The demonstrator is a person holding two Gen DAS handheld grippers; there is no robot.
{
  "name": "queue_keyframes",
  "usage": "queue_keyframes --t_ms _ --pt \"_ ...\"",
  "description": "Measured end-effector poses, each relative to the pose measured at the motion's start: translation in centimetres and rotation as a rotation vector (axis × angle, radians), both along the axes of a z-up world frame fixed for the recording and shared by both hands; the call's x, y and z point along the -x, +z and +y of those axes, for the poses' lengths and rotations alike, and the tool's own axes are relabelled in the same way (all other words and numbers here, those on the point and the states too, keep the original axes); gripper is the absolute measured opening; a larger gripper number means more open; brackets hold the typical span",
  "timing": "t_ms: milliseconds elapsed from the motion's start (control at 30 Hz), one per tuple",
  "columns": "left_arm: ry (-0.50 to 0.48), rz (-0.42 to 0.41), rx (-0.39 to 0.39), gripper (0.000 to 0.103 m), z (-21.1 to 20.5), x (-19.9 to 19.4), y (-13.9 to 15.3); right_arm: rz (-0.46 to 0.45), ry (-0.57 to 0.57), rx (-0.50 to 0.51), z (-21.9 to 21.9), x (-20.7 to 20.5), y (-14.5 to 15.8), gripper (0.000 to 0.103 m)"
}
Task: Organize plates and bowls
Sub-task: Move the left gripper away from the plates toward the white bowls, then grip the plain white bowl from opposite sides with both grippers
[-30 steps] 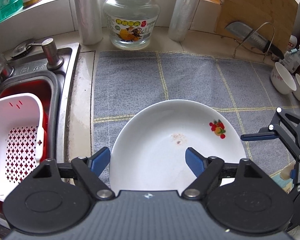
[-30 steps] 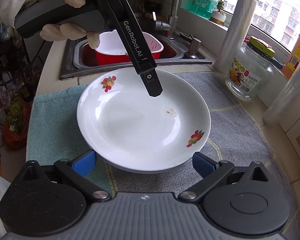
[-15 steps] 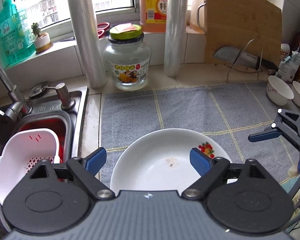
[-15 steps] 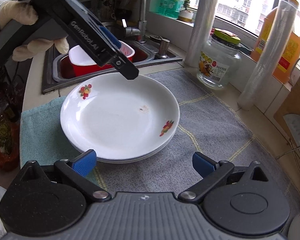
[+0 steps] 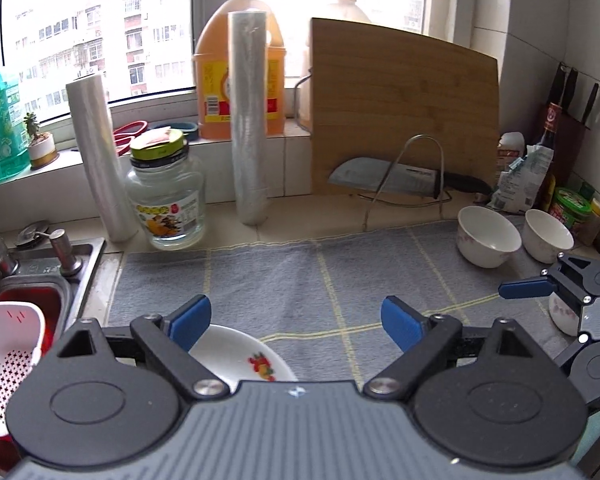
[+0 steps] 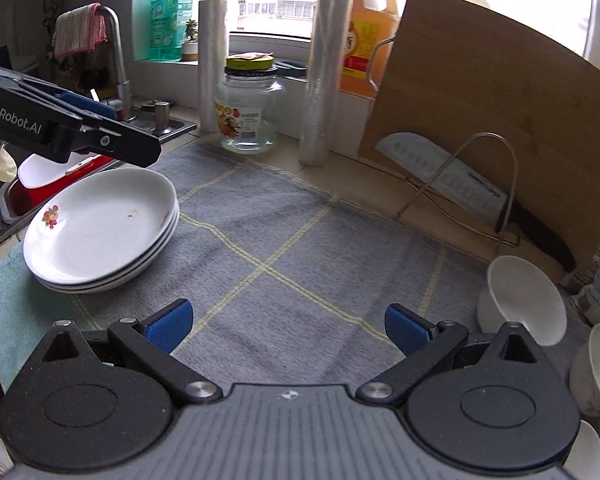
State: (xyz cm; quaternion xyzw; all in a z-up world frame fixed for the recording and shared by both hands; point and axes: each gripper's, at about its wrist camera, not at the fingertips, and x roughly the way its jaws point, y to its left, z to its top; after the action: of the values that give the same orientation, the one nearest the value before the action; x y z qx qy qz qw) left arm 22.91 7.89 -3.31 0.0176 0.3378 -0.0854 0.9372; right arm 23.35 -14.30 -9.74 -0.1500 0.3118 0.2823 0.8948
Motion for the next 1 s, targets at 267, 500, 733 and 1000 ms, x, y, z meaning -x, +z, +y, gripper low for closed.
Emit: queue_keyframes --t_ms 267,500,733,1000 --pt "-0.03 0.027 0.018 0.092 -11.6 2.3 -1.2 -0.053 -0.039 -0.011 -11.2 2.9 0.7 0.103" --pt "-0.116 0.079 0.024 0.092 -19.4 3.7 -2.7 -0.083 -0.081 0.001 -19.6 4.3 1.1 0.103" --pt "-0.264 0.144 -0.044 0.092 -24.6 2.9 -4.3 -0.04 -0.121 -0.011 -24.9 4.1 0.0 0.103" --pt "-0.502 0.197 -0.187 0.092 -28.9 1.5 -7.1 0.047 -0.105 -0.036 -27.8 2.5 -2.6 0.103"
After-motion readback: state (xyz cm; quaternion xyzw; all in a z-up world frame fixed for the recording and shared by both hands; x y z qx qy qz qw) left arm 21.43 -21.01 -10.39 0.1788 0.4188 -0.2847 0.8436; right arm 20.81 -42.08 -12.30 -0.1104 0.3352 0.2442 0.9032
